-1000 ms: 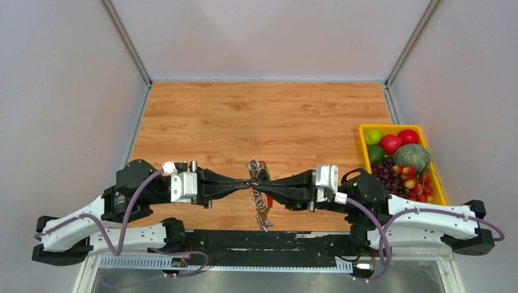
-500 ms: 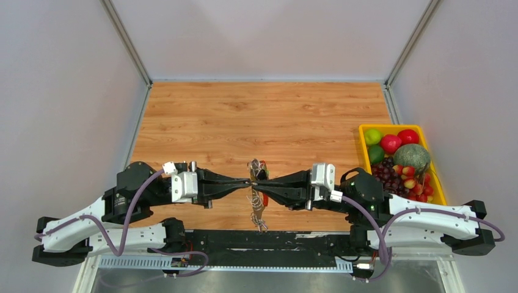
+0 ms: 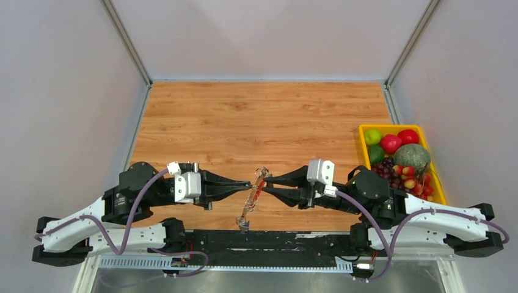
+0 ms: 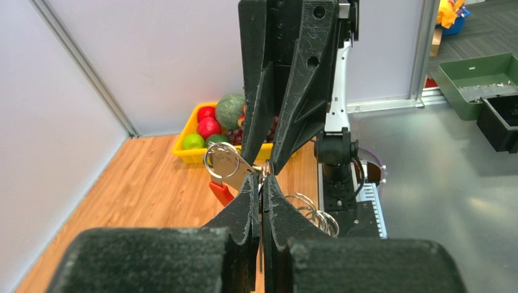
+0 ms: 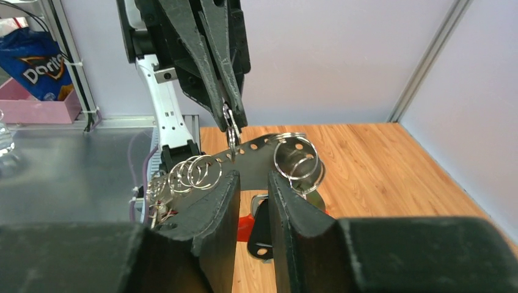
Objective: Put the keys on the keyring
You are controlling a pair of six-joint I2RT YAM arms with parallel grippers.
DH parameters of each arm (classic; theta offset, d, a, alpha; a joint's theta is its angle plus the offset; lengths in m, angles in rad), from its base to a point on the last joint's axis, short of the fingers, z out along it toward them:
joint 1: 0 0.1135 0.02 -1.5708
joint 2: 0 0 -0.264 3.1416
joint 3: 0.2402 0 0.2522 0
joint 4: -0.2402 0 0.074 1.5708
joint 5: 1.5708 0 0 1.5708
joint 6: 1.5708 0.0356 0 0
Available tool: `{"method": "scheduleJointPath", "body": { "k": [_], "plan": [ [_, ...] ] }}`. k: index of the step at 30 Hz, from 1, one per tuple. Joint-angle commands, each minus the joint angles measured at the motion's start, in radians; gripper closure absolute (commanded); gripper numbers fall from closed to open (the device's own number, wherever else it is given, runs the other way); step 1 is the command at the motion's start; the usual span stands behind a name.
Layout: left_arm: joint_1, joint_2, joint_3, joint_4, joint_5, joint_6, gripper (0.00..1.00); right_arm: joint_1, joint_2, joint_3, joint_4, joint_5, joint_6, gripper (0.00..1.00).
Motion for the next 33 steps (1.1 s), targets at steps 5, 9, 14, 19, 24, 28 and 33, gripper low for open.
{"method": "scheduleJointPath", "body": {
  "k": [5,9,14,19,24,28,33],
  "plan": [
    [-0.003,-0.008,0.012,-0.007,0.000,-0.034,1.00,0.004,0.000,0.087,-0.122,0.050,0.005,0.69],
    [-0.003,0.012,0.027,-0.039,0.006,-0.036,1.00,0.004,0.067,0.195,-0.251,-0.012,-0.014,0.69],
    [-0.003,0.036,0.040,-0.067,0.019,-0.039,1.00,0.003,0.141,0.288,-0.377,-0.051,-0.043,0.68],
    [-0.003,0.042,0.056,-0.094,0.023,-0.036,1.00,0.004,0.205,0.391,-0.537,-0.079,-0.054,0.69],
    [-0.003,0.054,0.074,-0.130,0.025,-0.035,1.00,0.004,0.221,0.449,-0.641,-0.103,-0.061,0.68],
    [-0.003,0.061,0.077,-0.137,0.033,-0.036,1.00,0.004,0.234,0.476,-0.696,-0.108,-0.065,0.68],
    [-0.003,0.065,0.080,-0.145,0.041,-0.034,1.00,0.004,0.258,0.500,-0.727,-0.115,-0.075,0.67]
  ]
}}
